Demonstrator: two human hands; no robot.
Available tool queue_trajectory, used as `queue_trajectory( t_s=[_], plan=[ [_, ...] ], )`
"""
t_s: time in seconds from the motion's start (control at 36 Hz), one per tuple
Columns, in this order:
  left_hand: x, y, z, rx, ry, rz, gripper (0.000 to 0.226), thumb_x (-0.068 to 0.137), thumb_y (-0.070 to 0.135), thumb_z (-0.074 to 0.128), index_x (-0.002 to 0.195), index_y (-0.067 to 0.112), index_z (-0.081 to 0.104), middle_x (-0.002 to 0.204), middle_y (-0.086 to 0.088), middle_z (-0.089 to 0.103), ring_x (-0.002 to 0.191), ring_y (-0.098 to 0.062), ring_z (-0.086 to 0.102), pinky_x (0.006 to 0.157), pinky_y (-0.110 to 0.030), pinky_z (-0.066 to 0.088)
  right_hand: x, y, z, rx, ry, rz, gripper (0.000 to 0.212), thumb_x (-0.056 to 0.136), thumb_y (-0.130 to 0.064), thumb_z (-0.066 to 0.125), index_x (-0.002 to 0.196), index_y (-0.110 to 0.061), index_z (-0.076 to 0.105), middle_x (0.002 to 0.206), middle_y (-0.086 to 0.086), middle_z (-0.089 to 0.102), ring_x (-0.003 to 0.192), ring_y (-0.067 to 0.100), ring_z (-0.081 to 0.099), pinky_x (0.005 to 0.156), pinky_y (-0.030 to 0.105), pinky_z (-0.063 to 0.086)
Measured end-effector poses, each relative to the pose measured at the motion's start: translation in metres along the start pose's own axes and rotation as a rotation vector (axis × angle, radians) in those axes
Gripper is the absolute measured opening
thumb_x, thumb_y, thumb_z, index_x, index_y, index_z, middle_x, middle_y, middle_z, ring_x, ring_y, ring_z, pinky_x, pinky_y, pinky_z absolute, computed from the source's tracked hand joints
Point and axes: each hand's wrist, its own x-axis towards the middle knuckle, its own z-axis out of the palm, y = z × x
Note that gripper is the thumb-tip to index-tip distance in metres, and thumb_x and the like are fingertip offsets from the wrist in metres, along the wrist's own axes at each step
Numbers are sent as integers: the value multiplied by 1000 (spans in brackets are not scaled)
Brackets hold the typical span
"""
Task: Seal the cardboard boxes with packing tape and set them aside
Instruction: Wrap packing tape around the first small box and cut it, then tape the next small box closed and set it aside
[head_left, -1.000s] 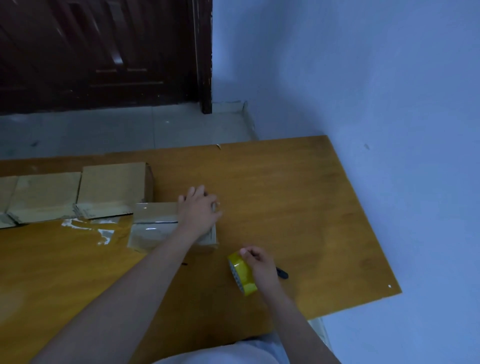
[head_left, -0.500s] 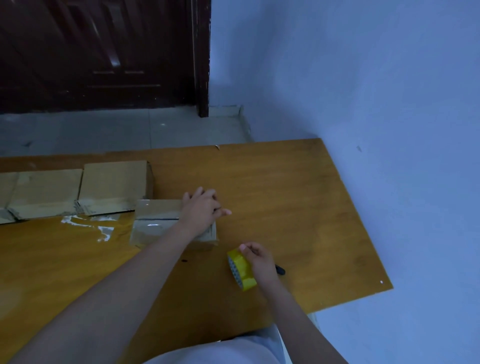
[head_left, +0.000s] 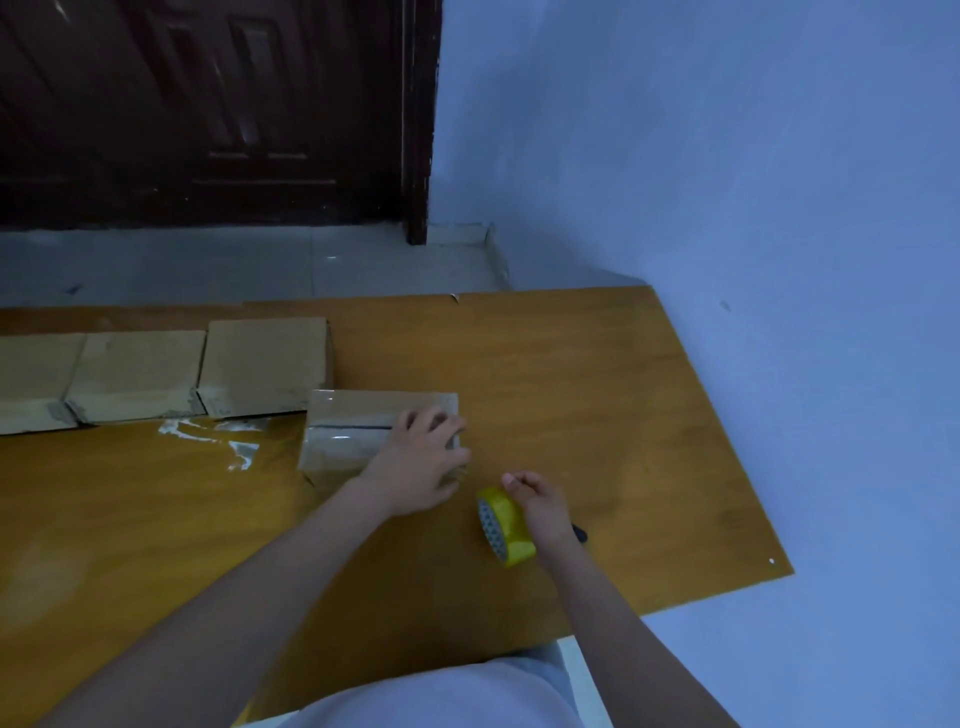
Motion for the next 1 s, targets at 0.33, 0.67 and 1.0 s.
queue_trajectory(
  t_s=[0.33, 0.67, 1.0],
  plan=[
    [13, 29, 30, -77, 322, -255, 35, 64, 26, 76, 98, 20, 69, 101, 1, 65, 96, -24, 48, 92, -46, 41, -5, -1, 3, -5, 35, -5, 16, 93, -22, 59, 78, -16, 62, 75, -3, 58, 72, 12, 52, 64, 23, 39],
    [0, -2, -19, -869, 572, -571, 29, 98, 17, 50, 123, 22, 62, 130, 3, 54, 121, -21, 37, 97, -31, 30, 5, -9, 9, -148, -62, 15, 23, 89, -19, 64, 66, -16, 61, 68, 2, 55, 70, 18, 51, 62, 28, 35],
    [-71, -23, 18, -1219, 431, -1170, 47, 99, 30, 44, 145, 23, 34, 120, -5, 58, 96, -26, 58, 81, -39, 47, -6, -25, 23, -383, -374, -191, 28, 87, -19, 66, 59, -21, 63, 146, -4, 37, 138, 13, 31, 98, 30, 31]
  ],
)
